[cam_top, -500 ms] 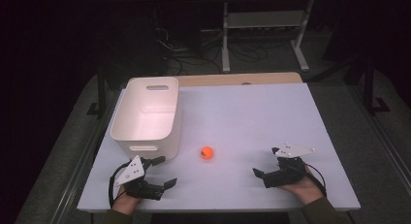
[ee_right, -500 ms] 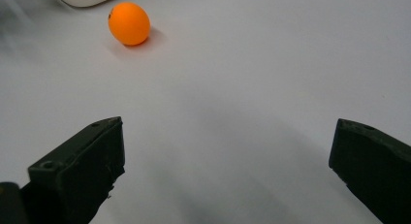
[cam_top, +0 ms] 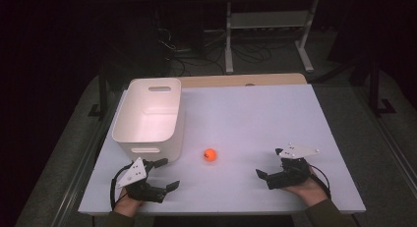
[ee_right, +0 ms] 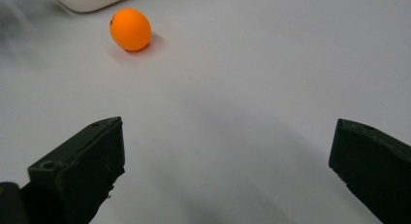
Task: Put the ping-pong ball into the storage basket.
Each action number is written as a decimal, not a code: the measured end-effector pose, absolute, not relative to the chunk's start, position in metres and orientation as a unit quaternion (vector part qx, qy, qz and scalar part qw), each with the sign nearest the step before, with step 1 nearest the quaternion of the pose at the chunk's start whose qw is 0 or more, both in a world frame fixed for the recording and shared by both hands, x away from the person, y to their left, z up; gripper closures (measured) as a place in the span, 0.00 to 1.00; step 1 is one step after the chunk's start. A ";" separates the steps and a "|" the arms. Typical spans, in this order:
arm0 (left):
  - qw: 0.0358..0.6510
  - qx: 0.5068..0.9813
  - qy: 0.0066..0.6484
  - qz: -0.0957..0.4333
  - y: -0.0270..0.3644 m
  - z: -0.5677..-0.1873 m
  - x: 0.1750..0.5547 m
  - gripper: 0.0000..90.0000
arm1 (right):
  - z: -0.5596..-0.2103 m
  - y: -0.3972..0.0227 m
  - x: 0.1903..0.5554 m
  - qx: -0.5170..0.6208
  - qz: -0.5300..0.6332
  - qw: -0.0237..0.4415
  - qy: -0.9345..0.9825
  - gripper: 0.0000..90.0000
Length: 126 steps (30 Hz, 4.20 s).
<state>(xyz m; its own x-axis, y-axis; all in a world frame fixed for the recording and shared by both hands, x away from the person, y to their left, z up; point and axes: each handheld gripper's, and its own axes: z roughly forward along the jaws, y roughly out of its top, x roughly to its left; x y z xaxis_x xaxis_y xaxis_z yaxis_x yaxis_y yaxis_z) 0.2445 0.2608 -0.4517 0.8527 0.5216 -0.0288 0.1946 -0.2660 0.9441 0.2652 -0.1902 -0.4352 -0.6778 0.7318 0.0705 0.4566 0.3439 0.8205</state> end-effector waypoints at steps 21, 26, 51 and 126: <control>0.565 0.778 0.228 0.149 0.261 -0.452 0.244 0.16 | -0.428 -0.180 0.271 0.353 0.444 0.152 0.809 0.00; 0.565 0.779 0.228 0.149 0.261 -0.452 0.244 0.16 | -0.427 -0.178 0.273 0.350 0.444 0.153 0.811 0.00; 0.565 0.779 0.230 0.148 0.261 -0.452 0.244 0.16 | -0.423 -0.175 0.280 0.350 0.445 0.151 0.810 0.00; 0.565 0.779 0.232 0.145 0.262 -0.452 0.245 0.16 | -0.420 -0.138 0.311 0.325 0.447 0.136 0.822 0.00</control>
<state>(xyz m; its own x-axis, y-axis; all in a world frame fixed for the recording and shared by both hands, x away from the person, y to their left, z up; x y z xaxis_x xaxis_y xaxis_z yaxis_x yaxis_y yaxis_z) 0.2447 0.2615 -0.4518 0.8506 0.5245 -0.0363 0.1975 -0.2548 0.9466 0.3105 -0.1376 -0.4202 -0.7520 0.6557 0.0675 0.4133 0.3893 0.8232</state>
